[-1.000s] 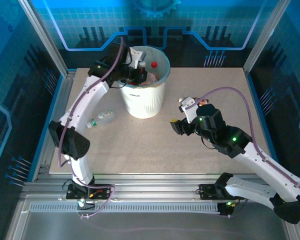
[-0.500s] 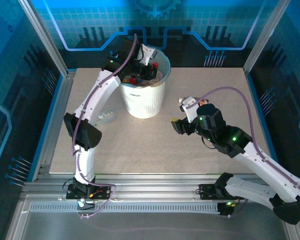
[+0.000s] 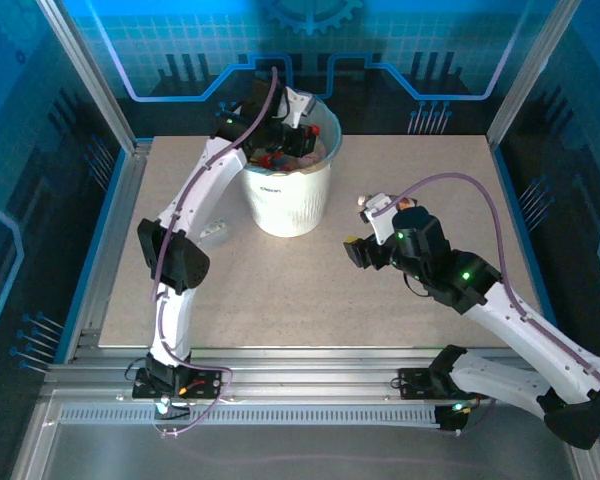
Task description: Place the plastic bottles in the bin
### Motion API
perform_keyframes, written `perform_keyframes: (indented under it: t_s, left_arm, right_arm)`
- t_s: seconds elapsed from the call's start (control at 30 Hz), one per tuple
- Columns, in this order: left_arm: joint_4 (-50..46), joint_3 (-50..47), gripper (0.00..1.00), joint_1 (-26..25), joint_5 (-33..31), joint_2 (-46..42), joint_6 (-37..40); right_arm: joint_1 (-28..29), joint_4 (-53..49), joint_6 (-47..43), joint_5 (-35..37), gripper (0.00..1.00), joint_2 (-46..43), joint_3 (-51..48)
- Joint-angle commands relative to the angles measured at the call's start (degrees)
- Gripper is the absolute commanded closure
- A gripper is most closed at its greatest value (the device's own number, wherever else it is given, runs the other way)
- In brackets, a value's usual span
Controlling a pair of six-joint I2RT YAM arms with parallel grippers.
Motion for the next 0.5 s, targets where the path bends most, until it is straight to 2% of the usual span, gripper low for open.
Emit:
perform_keyframes:
  t_s: [0.0, 0.27, 0.47]
  left_arm:
    - [-11.1, -2.3, 1.00, 0.1, -2.1, 6.5, 1.1]
    - [-12.5, 1.7, 1.00, 1.0, -0.6, 6.9, 0.4]
    - [-9.7, 8.3, 1.00, 1.1, 0.3, 2.2, -1.4]
  right_arm:
    - [-1.0, -0.3, 0.6, -0.1, 0.23, -0.1, -0.9]
    - [-1.4, -1.3, 0.8, -0.4, 0.23, -0.4, 0.1]
    - [-1.4, -1.6, 1.1, -0.5, 0.23, -0.6, 1.3]
